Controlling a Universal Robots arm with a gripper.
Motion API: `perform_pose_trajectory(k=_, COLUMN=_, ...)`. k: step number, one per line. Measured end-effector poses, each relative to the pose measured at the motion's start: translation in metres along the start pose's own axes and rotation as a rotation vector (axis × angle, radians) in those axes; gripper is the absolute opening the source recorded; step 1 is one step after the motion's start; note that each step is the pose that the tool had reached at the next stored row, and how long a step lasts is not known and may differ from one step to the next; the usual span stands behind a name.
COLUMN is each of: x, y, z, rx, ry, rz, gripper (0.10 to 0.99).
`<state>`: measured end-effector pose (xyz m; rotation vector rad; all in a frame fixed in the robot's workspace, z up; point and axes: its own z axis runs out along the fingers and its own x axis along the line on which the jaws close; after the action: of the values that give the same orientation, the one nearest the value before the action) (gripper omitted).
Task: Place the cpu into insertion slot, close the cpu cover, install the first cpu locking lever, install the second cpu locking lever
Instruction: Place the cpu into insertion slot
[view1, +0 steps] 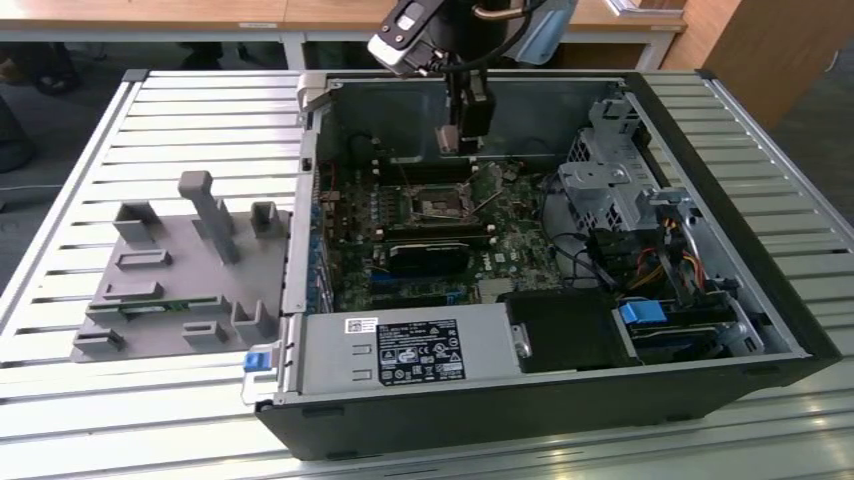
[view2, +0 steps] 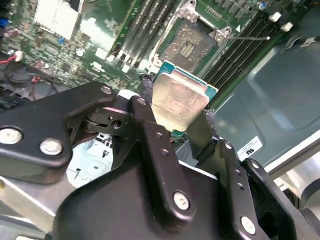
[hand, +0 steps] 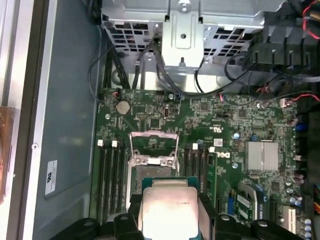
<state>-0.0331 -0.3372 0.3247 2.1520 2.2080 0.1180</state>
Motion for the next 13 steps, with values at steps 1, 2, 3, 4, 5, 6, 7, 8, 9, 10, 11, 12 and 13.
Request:
perform_pose_trajectory(k=1, x=0.0016, y=-0.0002, z=0.0019, rx=0.0, ry=-0.0001, rz=0.0, gripper=0.529)
perform_pose_trajectory(k=2, x=0.0031, y=-0.0004, z=0.0038, rx=0.0, ry=-0.0002, rz=0.0, gripper=0.529)
perform_pose_trajectory(k=3, x=0.004, y=-0.0008, z=0.0056, rx=0.0, ry=-0.0002, rz=0.0, gripper=0.529)
perform_pose_trajectory(k=4, x=0.0046, y=-0.0013, z=0.0074, rx=0.0, ry=-0.0002, rz=0.0, gripper=0.529)
perform_pose_trajectory(k=5, x=0.005, y=-0.0019, z=0.0091, rx=0.0, ry=-0.0004, rz=0.0, gripper=0.529)
perform_pose_trajectory(k=6, x=0.0054, y=-0.0027, z=0.0109, rx=0.0, ry=-0.001, rz=0.0, gripper=0.529)
perform_pose_trajectory(k=7, x=0.0059, y=-0.0039, z=0.0126, rx=0.0, ry=-0.0016, rz=0.0, gripper=0.529)
perform_pose_trajectory(k=8, x=0.0064, y=-0.0051, z=0.0143, rx=0.0, ry=-0.0022, rz=0.0, gripper=0.529)
perform_pose_trajectory(k=9, x=0.0067, y=-0.0064, z=0.0159, rx=0.0, ry=-0.0029, rz=0.0, gripper=0.529)
perform_pose_trajectory(k=10, x=0.0069, y=-0.0076, z=0.0176, rx=0.0, ry=-0.0035, rz=0.0, gripper=0.529)
perform_pose_trajectory(k=11, x=0.0071, y=-0.0088, z=0.0195, rx=0.0, ry=-0.0043, rz=0.0, gripper=0.529)
perform_pose_trajectory(k=12, x=0.0075, y=-0.0098, z=0.0212, rx=0.0, ry=-0.0051, rz=0.0, gripper=0.529)
perform_pose_trajectory(k=13, x=0.0079, y=-0.0108, z=0.0229, rx=0.0, ry=-0.0057, rz=-0.001, gripper=0.529)
